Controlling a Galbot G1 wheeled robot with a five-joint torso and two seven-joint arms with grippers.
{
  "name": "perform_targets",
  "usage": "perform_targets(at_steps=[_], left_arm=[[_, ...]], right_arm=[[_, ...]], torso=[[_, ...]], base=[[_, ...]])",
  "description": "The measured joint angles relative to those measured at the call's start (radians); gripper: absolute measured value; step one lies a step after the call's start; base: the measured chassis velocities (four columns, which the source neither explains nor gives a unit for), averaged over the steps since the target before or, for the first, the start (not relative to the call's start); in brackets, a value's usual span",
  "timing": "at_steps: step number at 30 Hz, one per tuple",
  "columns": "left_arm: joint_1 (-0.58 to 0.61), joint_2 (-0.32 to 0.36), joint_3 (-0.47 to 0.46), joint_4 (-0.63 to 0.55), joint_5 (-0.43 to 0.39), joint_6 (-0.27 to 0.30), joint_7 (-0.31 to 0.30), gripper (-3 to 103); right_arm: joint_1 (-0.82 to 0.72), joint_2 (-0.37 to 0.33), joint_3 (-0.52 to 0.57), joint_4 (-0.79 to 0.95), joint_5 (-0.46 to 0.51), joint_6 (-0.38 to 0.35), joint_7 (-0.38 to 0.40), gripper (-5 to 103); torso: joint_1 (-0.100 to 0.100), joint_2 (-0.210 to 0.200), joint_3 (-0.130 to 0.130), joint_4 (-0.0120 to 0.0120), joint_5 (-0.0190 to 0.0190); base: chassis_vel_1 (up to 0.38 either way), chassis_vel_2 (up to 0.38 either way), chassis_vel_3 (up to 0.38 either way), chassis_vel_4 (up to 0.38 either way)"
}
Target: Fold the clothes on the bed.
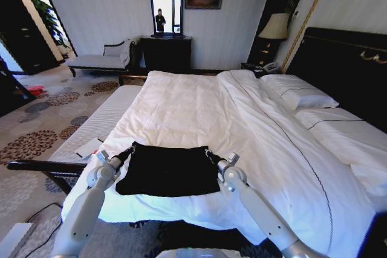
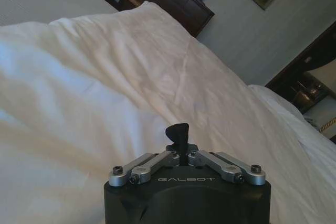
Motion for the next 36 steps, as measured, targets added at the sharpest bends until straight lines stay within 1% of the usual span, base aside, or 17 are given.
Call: perform_targets(at_steps=[3, 6, 7, 10, 12, 16, 17, 20, 21, 25, 28, 32, 34, 35, 36], left_arm=[[-0.002, 0.003, -0.001, -0.004, 0.000, -0.005, 0.000, 2], [-0.017, 0.007, -0.003, -0.006, -0.006, -0.028, 0.004, 2], [-0.017, 0.007, -0.003, -0.006, -0.006, -0.028, 0.004, 2], [-0.045, 0.009, 0.005, 0.007, -0.019, -0.044, 0.006, 2], [-0.055, 0.010, 0.011, 0.016, -0.020, -0.047, 0.009, 2], [-0.129, 0.010, 0.051, 0.104, -0.003, -0.074, 0.032, 2], [-0.129, 0.010, 0.051, 0.104, -0.003, -0.074, 0.032, 2], [-0.205, 0.002, 0.083, 0.203, -0.001, -0.099, 0.049, 2], [-0.205, 0.002, 0.083, 0.203, -0.001, -0.099, 0.049, 2], [-0.293, -0.010, 0.106, 0.307, -0.013, -0.129, 0.076, 2], [-0.316, -0.010, 0.113, 0.330, -0.020, -0.143, 0.094, 2], [-0.301, -0.004, 0.115, 0.323, -0.030, -0.166, 0.114, 2], [-0.274, -0.002, 0.112, 0.303, -0.036, -0.177, 0.123, 2], [-0.228, 0.000, 0.102, 0.265, -0.036, -0.197, 0.148, 2], [-0.211, 0.001, 0.098, 0.250, -0.036, -0.203, 0.157, 2]], right_arm=[[0.006, -0.002, 0.004, 0.008, 0.001, 0.015, -0.005, 1], [0.034, 0.004, 0.001, 0.006, 0.006, 0.052, -0.026, 0], [0.034, 0.004, 0.001, 0.006, 0.006, 0.052, -0.026, 0], [0.077, 0.029, -0.012, -0.022, 0.014, 0.082, -0.046, 0], [0.090, 0.039, -0.016, -0.034, 0.015, 0.088, -0.050, 0], [0.164, 0.089, -0.046, -0.125, 0.003, 0.121, -0.087, 0], [0.164, 0.089, -0.046, -0.125, 0.003, 0.121, -0.087, 0], [0.227, 0.123, -0.055, -0.196, -0.003, 0.142, -0.112, 0], [0.227, 0.123, -0.055, -0.196, -0.003, 0.142, -0.112, 0], [0.287, 0.151, -0.049, -0.273, -0.001, 0.158, -0.124, 0], [0.301, 0.151, -0.047, -0.293, -0.001, 0.165, -0.125, 0], [0.293, 0.140, -0.047, -0.291, -0.003, 0.173, -0.129, 0], [0.276, 0.133, -0.047, -0.275, -0.004, 0.176, -0.131, 0], [0.248, 0.121, -0.047, -0.242, -0.004, 0.178, -0.133, 0], [0.240, 0.117, -0.047, -0.232, -0.004, 0.178, -0.133, 0]], torso=[[0.000, 0.000, 0.000, 0.0001, 0.0000], [0.000, 0.000, 0.000, 0.0001, -0.0001], [0.000, 0.000, 0.000, 0.0001, -0.0001], [0.000, 0.000, 0.000, 0.0001, 0.0000], [0.000, 0.000, 0.000, 0.0001, 0.0000], [0.000, 0.000, 0.000, 0.0001, -0.0001], [0.000, 0.000, 0.000, 0.0001, -0.0001], [0.000, 0.000, 0.000, 0.0001, -0.0001], [0.000, 0.000, 0.000, 0.0001, -0.0001], [0.000, 0.000, 0.000, 0.0000, -0.0001], [0.000, 0.000, 0.000, -0.0002, 0.0001], [0.000, 0.000, 0.000, -0.0002, 0.0000], [0.000, 0.000, 0.000, -0.0001, 0.0001], [0.000, 0.000, 0.000, 0.0002, 0.0000], [0.000, 0.000, 0.000, 0.0002, 0.0000]], base=[[0.000, 0.000, 0.000, 0.000], [0.000, 0.000, 0.000, 0.000], [0.000, 0.000, 0.000, 0.000], [0.000, 0.000, 0.000, 0.000], [0.000, 0.000, 0.000, 0.000], [0.000, 0.000, 0.000, 0.000], [0.000, 0.000, 0.000, 0.000], [0.000, 0.000, 0.000, 0.000], [0.000, 0.000, 0.000, 0.000], [0.000, 0.000, 0.000, 0.000], [0.000, 0.000, 0.000, 0.000], [0.000, 0.000, 0.000, 0.000], [0.000, 0.000, 0.000, 0.000], [0.000, 0.000, 0.000, 0.000], [0.000, 0.000, 0.000, 0.000]])
